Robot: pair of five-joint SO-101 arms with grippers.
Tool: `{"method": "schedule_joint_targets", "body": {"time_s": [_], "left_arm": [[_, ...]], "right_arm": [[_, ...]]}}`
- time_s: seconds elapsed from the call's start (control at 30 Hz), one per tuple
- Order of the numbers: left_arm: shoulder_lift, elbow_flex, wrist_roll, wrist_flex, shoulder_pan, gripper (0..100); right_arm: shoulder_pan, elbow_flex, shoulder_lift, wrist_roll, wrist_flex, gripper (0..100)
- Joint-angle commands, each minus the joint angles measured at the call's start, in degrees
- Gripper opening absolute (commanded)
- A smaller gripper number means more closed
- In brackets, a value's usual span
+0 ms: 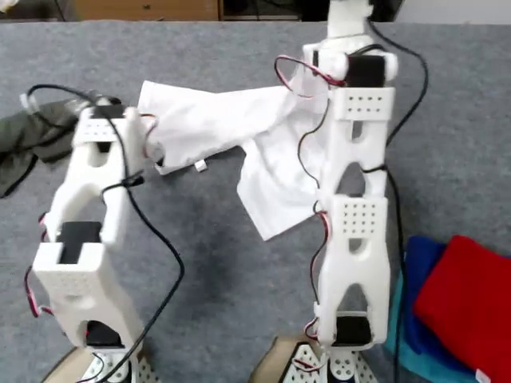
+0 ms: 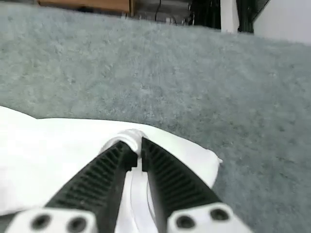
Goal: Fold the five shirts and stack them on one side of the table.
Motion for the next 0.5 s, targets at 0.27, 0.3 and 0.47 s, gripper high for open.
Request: {"method": "schedule_joint_targets", "body": {"time_s": [0.27, 0.3, 0.47], "left_arm": [[3.1, -2.6, 4.8, -5.9, 4.7, 18], [3.1, -2.7, 4.8, -5.5, 4.7, 18], [1.1, -10.1, 4.7, 5.2, 4.0, 18]], "right_arm": [[0.9, -2.1, 10.3, -0.1, -8.8, 0.5], [0.9, -2.1, 10.3, -0.1, -8.9, 0.5], [1.0, -2.0, 10.8, -0.1, -10.5, 0.5]]}}
